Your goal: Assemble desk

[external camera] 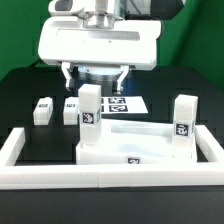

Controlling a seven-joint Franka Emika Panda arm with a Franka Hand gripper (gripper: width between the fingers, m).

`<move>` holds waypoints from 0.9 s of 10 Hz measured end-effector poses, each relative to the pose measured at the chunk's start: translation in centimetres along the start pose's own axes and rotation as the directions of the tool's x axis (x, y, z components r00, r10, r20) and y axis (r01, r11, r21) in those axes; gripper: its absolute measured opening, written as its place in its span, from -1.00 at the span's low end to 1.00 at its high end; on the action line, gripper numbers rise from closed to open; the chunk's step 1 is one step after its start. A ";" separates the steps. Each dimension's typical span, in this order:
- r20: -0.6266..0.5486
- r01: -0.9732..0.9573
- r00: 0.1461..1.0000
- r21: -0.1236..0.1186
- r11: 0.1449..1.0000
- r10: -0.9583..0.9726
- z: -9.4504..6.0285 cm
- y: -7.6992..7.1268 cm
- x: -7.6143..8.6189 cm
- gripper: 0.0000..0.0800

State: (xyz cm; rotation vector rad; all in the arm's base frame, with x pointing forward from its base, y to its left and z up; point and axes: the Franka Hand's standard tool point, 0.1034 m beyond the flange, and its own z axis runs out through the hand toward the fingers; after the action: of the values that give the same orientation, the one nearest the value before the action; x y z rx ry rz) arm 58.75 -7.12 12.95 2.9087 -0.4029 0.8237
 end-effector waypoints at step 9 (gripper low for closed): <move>0.256 -0.078 0.965 0.056 0.995 0.061 0.6 0.6 0.9 0.62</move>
Offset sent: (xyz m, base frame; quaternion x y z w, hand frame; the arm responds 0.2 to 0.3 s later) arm 0.0000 0.0000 0.0000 0.0000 0.0000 0.0000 1.0000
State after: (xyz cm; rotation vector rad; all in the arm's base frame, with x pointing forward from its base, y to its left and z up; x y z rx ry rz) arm 59.63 -8.00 12.88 3.0877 -0.5106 0.4796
